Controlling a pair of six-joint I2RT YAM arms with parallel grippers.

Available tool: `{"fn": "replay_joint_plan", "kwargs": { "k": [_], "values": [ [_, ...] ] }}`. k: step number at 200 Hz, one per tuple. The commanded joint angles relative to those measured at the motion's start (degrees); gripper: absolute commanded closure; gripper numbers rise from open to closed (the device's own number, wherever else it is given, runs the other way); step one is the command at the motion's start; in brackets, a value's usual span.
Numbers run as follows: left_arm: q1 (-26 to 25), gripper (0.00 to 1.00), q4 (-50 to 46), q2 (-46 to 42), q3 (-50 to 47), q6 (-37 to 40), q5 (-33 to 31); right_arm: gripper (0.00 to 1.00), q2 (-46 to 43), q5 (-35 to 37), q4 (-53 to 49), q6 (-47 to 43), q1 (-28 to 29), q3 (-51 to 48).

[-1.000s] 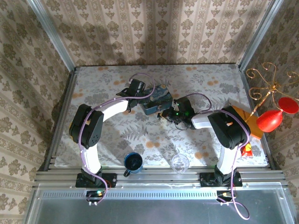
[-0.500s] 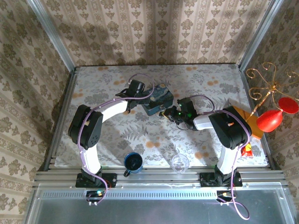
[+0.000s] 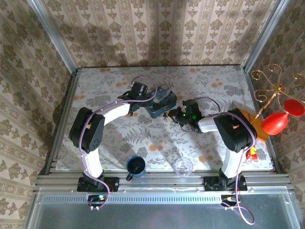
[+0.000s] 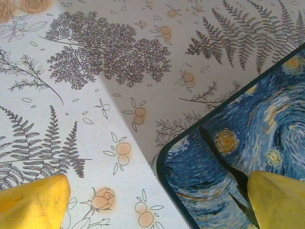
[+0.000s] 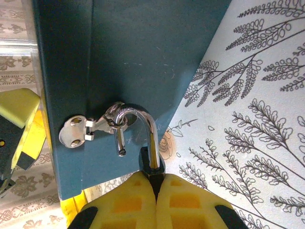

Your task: Unlock a padlock with a key

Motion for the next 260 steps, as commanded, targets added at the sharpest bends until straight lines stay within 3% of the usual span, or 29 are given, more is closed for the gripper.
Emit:
{"fn": "replay_joint_plan", "kwargs": {
  "k": [1, 179, 218, 260],
  "values": [
    [0.55, 0.04, -6.25, 0.31, -1.77, 0.38, -0.99, 1.00, -0.68, 2.77, 2.10, 1.92, -0.97, -0.64],
    [0.56, 0.03, -7.11, 0.93, -1.12, 1.10, -0.40, 1.00, 1.71, 2.95, 6.21, 4.76, -2.20, 0.75],
    [0.56, 0.02, -7.46, 0.84, -0.60, 1.55, -0.78, 1.00, 1.10, 2.79, 2.93, 2.89, -2.54, 1.84],
    [0.56, 0.02, -8.00, 1.37, 0.32, 1.92, -1.09, 1.00, -0.90, 3.24, -9.26, -4.42, -2.80, 5.24]
  ]
}}
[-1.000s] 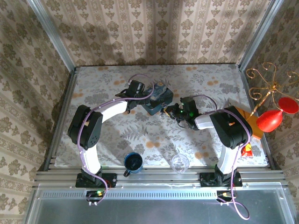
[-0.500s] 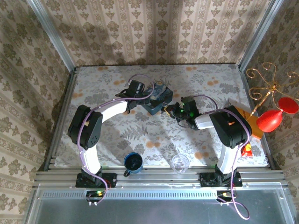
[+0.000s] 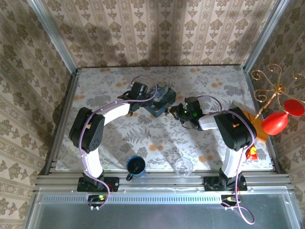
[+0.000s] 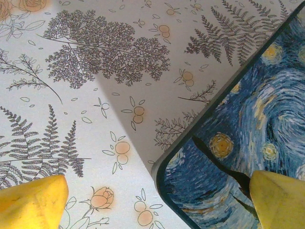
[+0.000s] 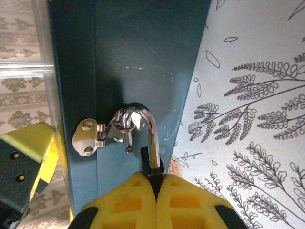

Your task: Unlock a padlock with a key

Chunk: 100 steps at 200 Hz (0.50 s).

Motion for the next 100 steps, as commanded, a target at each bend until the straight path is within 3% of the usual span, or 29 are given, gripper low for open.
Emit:
{"fn": "replay_joint_plan", "kwargs": {
  "k": [1, 100],
  "values": [
    [0.52, 0.02, -7.50, 1.37, 0.15, 1.86, -1.48, 1.00, -2.07, 2.16, -8.07, -5.43, -0.95, 2.36],
    [0.52, 0.02, -7.59, 1.90, -0.20, 1.77, -0.86, 1.00, 0.08, 3.63, -14.49, -10.32, -1.66, 8.59]
  ]
}}
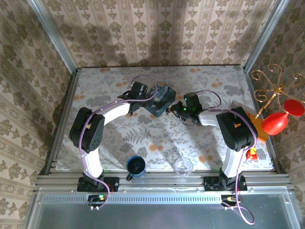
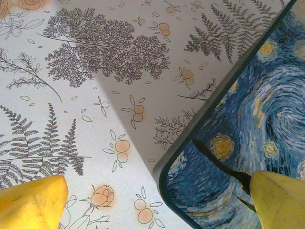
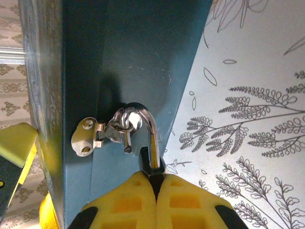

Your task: Unlock a padlock with a key

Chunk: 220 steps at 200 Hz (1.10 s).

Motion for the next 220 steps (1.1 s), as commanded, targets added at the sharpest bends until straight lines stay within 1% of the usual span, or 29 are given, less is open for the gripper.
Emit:
{"fn": "replay_joint_plan", "kwargs": {
  "k": [1, 44, 86, 114, 133, 154, 197, 220],
  "values": [
    [0.56, 0.02, -6.89, 1.88, -0.59, 1.72, -0.97, 1.00, 0.80, 3.01, -2.40, -1.90, -0.92, 2.75],
    [0.52, 0.02, -6.63, 1.78, -1.02, 1.66, -0.76, 1.00, 1.36, 3.50, -2.38, -1.88, -1.04, 4.51],
    [0.50, 0.02, -6.62, 1.78, -0.94, 1.67, -0.75, 1.00, 1.91, 5.23, -4.73, -2.97, -1.55, 5.73],
    [0.51, 0.02, -6.79, 1.87, -0.94, 1.77, -0.87, 1.00, 2.23, 4.74, -5.30, -3.50, -2.33, 6.50],
    [0.52, 0.02, -6.80, 1.78, -0.90, 1.71, -1.02, 1.00, 1.86, 6.21, -10.05, -6.96, -2.44, 8.30],
    [0.52, 0.02, -6.84, 1.78, -0.85, 1.82, -0.96, 1.00, 1.97, 8.29, -14.99, -12.73, -2.42, 9.94],
    [0.52, 0.02, -6.98, 1.74, -0.43, 2.05, -0.98, 1.00, 2.02, 10.76, -19.08, -22.09, -2.21, 10.59],
    [0.52, 0.02, -7.01, 1.87, -0.09, 2.15, -1.00, 1.00, 1.64, 13.48, -21.22, -26.15, -1.61, 11.56]
  ]
}}
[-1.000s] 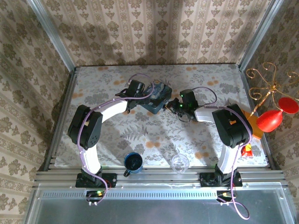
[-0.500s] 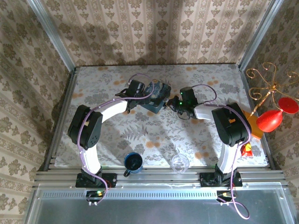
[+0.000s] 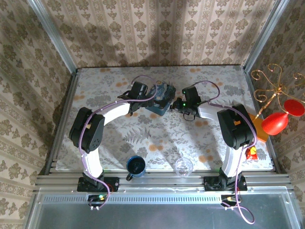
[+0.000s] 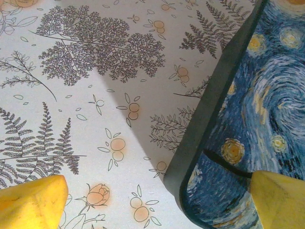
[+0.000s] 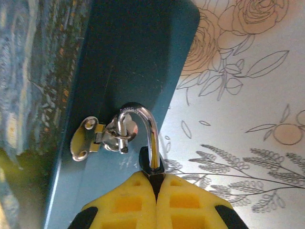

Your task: Unlock a padlock with a key

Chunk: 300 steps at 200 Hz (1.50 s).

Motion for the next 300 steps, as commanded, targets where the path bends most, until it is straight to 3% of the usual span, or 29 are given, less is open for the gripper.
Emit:
{"fn": "replay_joint_plan", "kwargs": {
  "k": [1, 39, 67, 128, 189, 247, 280, 300],
  "values": [
    [0.52, 0.02, -6.89, 1.87, -0.13, 2.02, -1.89, 1.00, -0.16, 7.19, -5.76, -7.46, -0.39, 2.12],
    [0.52, 0.02, -7.05, 2.14, 0.13, 2.00, -1.76, 1.00, 0.24, 12.46, -8.67, -12.24, 1.46, 4.62],
    [0.43, 0.02, -7.05, 1.92, 0.04, 1.76, -1.57, 1.00, 0.46, 15.27, -6.71, -10.26, 2.02, 4.21],
    [-0.16, 0.00, -3.29, -0.62, 5.84, 6.92, -5.36, 1.00, -0.37, 15.17, -2.35, -5.56, 2.11, 1.93],
    [-5.28, 0.00, 4.96, 7.09, 12.52, 14.01, -8.08, 1.00, -2.71, 14.81, -0.55, -3.79, 2.11, -2.13],
    [-8.96, 0.00, -6.19, 16.14, 23.60, 19.80, -14.48, 1.00, -3.18, 15.75, -0.30, -2.87, 2.03, -3.31],
    [-9.24, 0.14, -10.05, 15.27, 19.89, 20.24, -17.25, 1.00, -3.64, 17.50, -0.37, -0.12, 0.91, -3.89],
    [-9.21, 0.34, -9.69, 13.52, 15.34, 20.90, -17.35, 1.00, -3.21, 17.71, 1.09, 2.33, 0.04, -4.16]
  ]
}}
